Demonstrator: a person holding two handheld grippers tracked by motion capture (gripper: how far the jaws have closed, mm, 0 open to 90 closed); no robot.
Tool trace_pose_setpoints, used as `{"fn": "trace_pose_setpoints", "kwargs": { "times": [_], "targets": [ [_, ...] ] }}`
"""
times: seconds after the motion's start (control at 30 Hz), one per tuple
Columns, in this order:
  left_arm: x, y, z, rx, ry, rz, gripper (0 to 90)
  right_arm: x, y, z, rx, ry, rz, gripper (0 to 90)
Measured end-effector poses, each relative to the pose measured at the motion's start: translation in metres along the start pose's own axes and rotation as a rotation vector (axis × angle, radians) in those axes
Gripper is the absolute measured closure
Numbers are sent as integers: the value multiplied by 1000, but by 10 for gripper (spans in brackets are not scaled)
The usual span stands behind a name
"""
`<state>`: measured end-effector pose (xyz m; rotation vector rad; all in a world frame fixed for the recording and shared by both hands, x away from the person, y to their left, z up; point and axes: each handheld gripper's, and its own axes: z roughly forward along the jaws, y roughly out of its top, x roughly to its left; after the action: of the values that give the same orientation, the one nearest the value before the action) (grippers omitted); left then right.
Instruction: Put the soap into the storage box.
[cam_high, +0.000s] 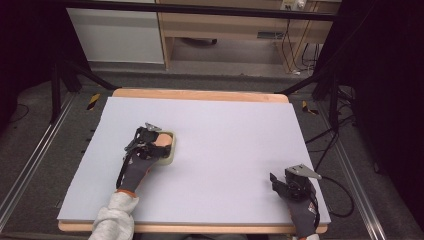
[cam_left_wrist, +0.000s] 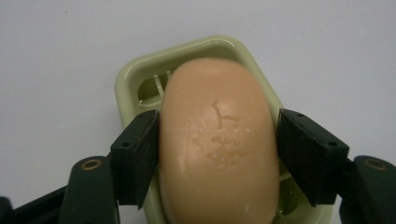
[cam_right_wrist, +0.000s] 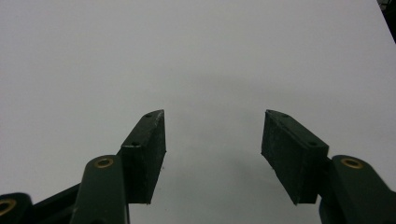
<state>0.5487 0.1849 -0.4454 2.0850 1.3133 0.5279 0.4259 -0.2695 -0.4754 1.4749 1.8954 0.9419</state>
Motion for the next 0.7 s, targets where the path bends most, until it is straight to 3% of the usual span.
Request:
{"fn": "trace_pose_setpoints", "kwargs": {
  "times": [0.1, 0.47, 0.7],
  "targets": [
    [2, 1, -8, -32, -20, -16, 310, 0, 0, 0, 0, -1, 0, 398],
    [-2, 1, -32, -83, -36, 4, 287, -3, 0, -1, 0, -11, 9, 388],
    [2, -12, -50, -101, -39, 7, 284, -8, -1, -2, -4, -28, 21, 368]
  ]
}}
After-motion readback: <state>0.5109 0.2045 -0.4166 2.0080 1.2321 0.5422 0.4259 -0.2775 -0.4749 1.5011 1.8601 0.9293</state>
